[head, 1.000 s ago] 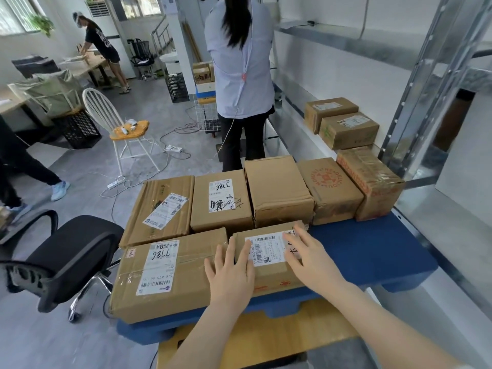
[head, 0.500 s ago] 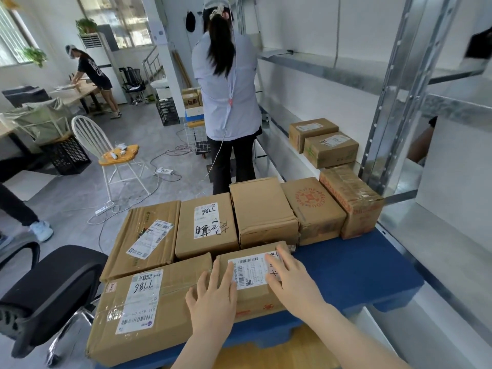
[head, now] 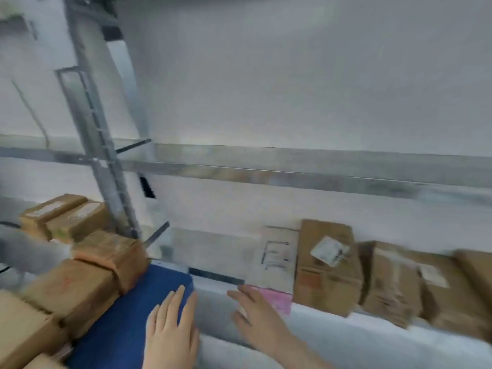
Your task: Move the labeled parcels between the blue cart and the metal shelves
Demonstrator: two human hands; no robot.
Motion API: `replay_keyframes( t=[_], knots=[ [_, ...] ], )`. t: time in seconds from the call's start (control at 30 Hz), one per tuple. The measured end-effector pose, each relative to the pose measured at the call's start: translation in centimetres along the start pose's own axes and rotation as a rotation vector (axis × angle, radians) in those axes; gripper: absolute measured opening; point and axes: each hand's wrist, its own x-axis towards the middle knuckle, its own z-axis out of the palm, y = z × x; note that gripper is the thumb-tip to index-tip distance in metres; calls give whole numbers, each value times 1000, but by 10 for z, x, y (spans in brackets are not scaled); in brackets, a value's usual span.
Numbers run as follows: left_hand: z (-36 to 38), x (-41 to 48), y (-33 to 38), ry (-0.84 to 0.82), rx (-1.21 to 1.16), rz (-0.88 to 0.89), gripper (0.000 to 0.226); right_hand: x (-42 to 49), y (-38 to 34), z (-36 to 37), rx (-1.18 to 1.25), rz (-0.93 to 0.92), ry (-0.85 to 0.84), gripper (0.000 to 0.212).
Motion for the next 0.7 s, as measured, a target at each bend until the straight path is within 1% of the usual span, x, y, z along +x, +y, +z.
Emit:
replay_keyframes(
  t=[0.1, 0.23, 0.3, 0.33, 0.37, 0.43, 0.57, 0.7],
  knots=[
    [19, 22, 121, -6, -162, 204, 53, -80, 66, -92, -74, 168, 192, 45],
    [13, 21, 292, -79, -254, 389, 53, -219, 143, -211, -210, 461, 414, 46],
    [9, 10, 372, -149, -308, 453, 56, -294, 175, -259, -269, 598, 510, 46],
    [9, 1, 409, -195, -297, 464, 61, -329, 189, -280, -295, 666, 545, 46],
    [13, -10, 444, -239, -283, 491, 66, -364, 204, -297, -309, 732, 568, 46],
    [20, -34, 511, -287, -322, 553, 67, -429, 232, -326, -305, 838, 617, 44],
    [40, -88, 630, -341, -416, 672, 62, -531, 303, -374, -311, 927, 707, 42],
    [67, -119, 751, -364, -389, 761, 60, -593, 390, -420, -285, 931, 682, 43]
  ],
)
